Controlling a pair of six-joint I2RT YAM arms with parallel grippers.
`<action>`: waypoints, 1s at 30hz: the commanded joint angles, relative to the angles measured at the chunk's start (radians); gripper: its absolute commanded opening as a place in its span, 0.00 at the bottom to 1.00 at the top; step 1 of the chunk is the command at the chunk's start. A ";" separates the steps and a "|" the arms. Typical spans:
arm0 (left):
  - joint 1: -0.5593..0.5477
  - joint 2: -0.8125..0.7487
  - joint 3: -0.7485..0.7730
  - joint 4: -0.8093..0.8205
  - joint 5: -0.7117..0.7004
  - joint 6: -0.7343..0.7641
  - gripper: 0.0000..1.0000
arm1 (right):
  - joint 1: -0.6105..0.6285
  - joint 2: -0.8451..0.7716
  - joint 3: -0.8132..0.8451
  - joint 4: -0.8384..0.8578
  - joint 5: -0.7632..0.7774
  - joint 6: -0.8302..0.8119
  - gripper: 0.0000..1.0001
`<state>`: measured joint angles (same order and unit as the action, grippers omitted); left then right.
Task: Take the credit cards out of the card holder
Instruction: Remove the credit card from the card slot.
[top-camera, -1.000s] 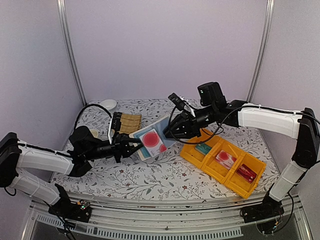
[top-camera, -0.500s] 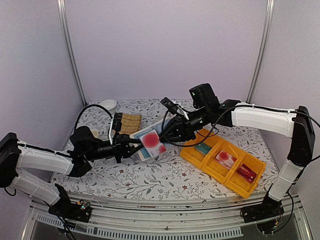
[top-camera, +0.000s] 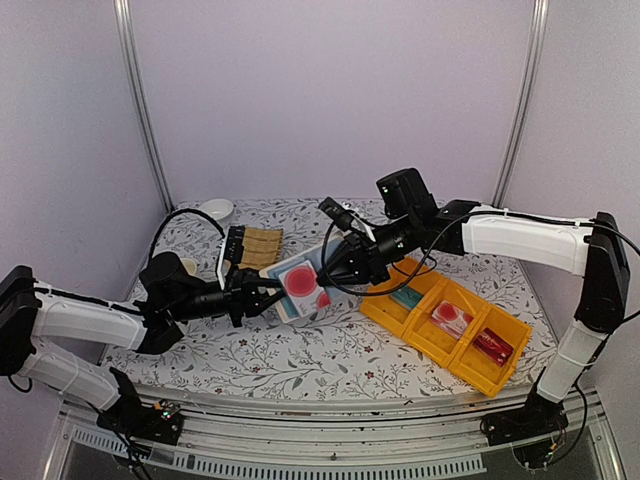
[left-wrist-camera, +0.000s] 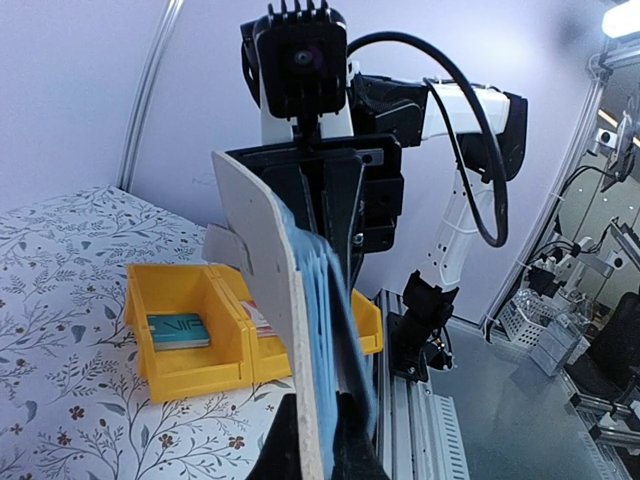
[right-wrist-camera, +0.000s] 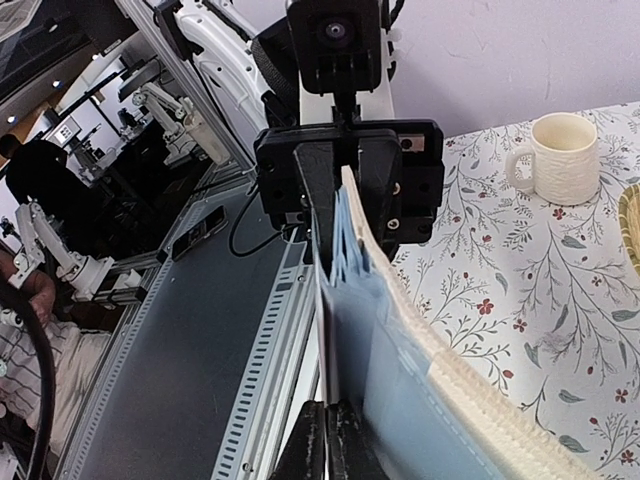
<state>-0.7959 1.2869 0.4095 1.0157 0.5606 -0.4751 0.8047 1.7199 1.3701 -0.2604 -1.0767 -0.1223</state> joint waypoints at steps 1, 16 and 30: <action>-0.012 -0.021 0.020 0.013 0.004 0.016 0.00 | 0.006 0.015 0.004 0.021 0.022 0.011 0.02; -0.012 -0.029 0.011 -0.035 0.004 0.040 0.00 | -0.075 -0.076 -0.030 -0.037 0.150 -0.012 0.02; -0.012 -0.018 0.008 -0.013 -0.019 0.030 0.00 | -0.076 -0.066 -0.035 -0.058 0.065 -0.034 0.03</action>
<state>-0.7959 1.2755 0.4095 0.9592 0.5415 -0.4557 0.7288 1.6615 1.3479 -0.3210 -0.9405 -0.1532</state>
